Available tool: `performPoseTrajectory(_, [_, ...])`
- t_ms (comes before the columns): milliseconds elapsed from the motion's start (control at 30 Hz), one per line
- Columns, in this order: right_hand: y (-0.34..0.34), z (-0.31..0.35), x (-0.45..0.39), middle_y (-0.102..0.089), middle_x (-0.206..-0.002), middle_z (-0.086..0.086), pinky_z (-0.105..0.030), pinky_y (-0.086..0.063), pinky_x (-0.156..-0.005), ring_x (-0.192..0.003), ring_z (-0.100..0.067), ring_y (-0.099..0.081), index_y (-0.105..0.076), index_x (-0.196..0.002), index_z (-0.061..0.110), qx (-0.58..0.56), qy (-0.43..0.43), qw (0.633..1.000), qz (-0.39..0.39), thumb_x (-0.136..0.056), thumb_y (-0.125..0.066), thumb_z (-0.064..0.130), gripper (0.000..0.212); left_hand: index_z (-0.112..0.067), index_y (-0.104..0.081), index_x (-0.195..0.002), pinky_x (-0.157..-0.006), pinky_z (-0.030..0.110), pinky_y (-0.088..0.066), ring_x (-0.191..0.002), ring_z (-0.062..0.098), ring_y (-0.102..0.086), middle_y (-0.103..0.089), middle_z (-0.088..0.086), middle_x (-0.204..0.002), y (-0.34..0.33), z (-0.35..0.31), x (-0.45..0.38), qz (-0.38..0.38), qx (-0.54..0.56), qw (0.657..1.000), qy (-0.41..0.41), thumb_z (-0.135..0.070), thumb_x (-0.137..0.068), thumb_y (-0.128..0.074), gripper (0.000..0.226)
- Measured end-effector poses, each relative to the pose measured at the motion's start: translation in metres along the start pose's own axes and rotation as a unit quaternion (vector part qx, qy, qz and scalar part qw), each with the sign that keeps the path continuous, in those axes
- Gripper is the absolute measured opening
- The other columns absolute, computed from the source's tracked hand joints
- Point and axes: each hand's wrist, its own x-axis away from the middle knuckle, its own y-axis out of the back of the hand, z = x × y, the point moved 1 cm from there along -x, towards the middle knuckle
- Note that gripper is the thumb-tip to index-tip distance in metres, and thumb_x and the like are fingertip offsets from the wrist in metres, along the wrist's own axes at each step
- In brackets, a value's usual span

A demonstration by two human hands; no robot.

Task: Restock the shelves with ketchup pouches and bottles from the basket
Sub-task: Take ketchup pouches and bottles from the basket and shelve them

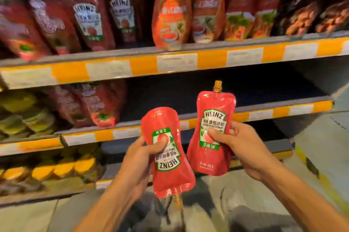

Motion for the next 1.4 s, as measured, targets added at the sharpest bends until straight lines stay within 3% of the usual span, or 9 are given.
performPoseTrajectory(167, [-0.050,-0.022,-0.046,-0.078,-0.098,-0.008,-0.023,-0.059,-0.066,-0.089,-0.022,-0.076,-0.073,-0.108,0.007,0.013,-0.008,0.999,0.033,-0.088,-0.073,0.014,0.021,-0.007,-0.072,-0.109,-0.071,0.038,-0.061,-0.092,0.033,-0.074,-0.075,0.018,-0.105,0.052,0.002,-0.015,-0.058,-0.004,0.998,-0.006,-0.022,-0.070,-0.080,0.043])
performPoseTrajectory(433, [-0.107,-0.020,-0.132,-0.079,-0.094,-0.002,-0.024,-0.058,-0.062,-0.084,-0.018,-0.077,-0.074,-0.103,0.014,0.049,0.063,0.996,0.044,-0.085,-0.078,0.021,0.020,-0.021,-0.075,-0.101,-0.060,0.028,-0.059,-0.084,0.022,-0.076,-0.078,0.004,-0.096,0.108,-0.012,-0.033,-0.107,-0.072,0.990,-0.060,-0.028,-0.074,-0.082,0.029])
performPoseTrajectory(600, [-0.142,-0.012,-0.182,-0.079,-0.095,-0.003,-0.030,-0.059,-0.072,-0.089,-0.016,-0.076,-0.071,-0.104,0.012,0.006,0.108,0.994,0.026,-0.083,-0.081,0.014,0.023,-0.020,-0.073,-0.107,-0.060,0.033,-0.059,-0.084,0.024,-0.076,-0.078,0.004,-0.096,0.114,-0.016,-0.049,-0.096,-0.079,0.990,-0.072,-0.026,-0.078,-0.080,0.031])
performPoseTrajectory(667, [-0.155,-0.011,-0.196,-0.079,-0.095,0.000,-0.031,-0.060,-0.080,-0.090,-0.014,-0.076,-0.071,-0.105,0.014,0.021,0.134,0.991,0.014,-0.082,-0.083,0.017,0.026,-0.020,-0.072,-0.110,-0.070,0.041,-0.061,-0.087,0.026,-0.076,-0.078,0.006,-0.099,0.116,-0.019,-0.053,-0.101,-0.082,0.989,-0.076,-0.024,-0.078,-0.081,0.033])
performPoseTrajectory(833, [-0.168,-0.015,-0.211,-0.070,-0.084,0.024,-0.006,-0.050,-0.070,-0.080,0.014,-0.066,-0.063,-0.095,0.033,0.132,0.178,0.975,0.020,-0.082,-0.083,0.020,0.028,-0.024,-0.072,-0.107,-0.080,0.050,-0.061,-0.086,0.025,-0.076,-0.078,0.003,-0.096,0.132,-0.023,-0.053,-0.140,-0.093,0.980,-0.103,-0.024,-0.076,-0.082,0.033])
performPoseTrajectory(967, [-0.160,-0.025,-0.208,-0.065,-0.085,0.032,0.002,-0.044,-0.065,-0.078,0.025,-0.060,-0.058,-0.100,0.039,0.226,0.170,0.958,0.053,-0.082,-0.084,0.021,0.037,-0.028,-0.071,-0.105,-0.063,0.034,-0.059,-0.082,0.020,-0.076,-0.078,-0.001,-0.095,0.140,-0.023,-0.050,-0.142,-0.087,0.979,-0.121,-0.024,-0.073,-0.083,0.035])
performPoseTrajectory(1033, [-0.154,-0.037,-0.204,-0.062,-0.093,0.032,0.005,-0.042,-0.066,-0.081,0.027,-0.058,-0.056,-0.110,0.040,0.265,0.167,0.947,0.073,-0.078,-0.086,0.015,0.051,-0.027,-0.071,-0.106,-0.065,0.034,-0.058,-0.083,0.021,-0.076,-0.078,0.000,-0.096,0.142,-0.023,-0.050,-0.141,-0.082,0.979,-0.122,-0.022,-0.072,-0.084,0.037])
performPoseTrajectory(1233, [-0.168,-0.040,-0.225,-0.066,-0.130,0.000,-0.023,-0.042,-0.092,-0.120,-0.017,-0.061,-0.055,-0.136,0.017,0.353,0.180,0.918,0.000,-0.077,-0.087,0.023,0.067,-0.026,-0.072,-0.105,-0.073,0.039,-0.057,-0.083,0.023,-0.076,-0.078,0.002,-0.095,0.144,-0.021,-0.049,-0.139,-0.069,0.982,-0.109,-0.024,-0.062,-0.084,0.045])
performPoseTrajectory(1400, [-0.188,-0.035,-0.257,-0.065,-0.133,-0.001,-0.028,-0.044,-0.102,-0.125,-0.018,-0.059,-0.051,-0.137,0.016,0.340,0.197,0.920,-0.002,-0.077,-0.087,0.020,0.070,-0.025,-0.072,-0.102,-0.060,0.030,-0.056,-0.079,0.022,-0.076,-0.078,0.003,-0.093,0.148,-0.017,-0.050,-0.147,-0.050,0.983,-0.096,-0.018,-0.071,-0.081,0.033])
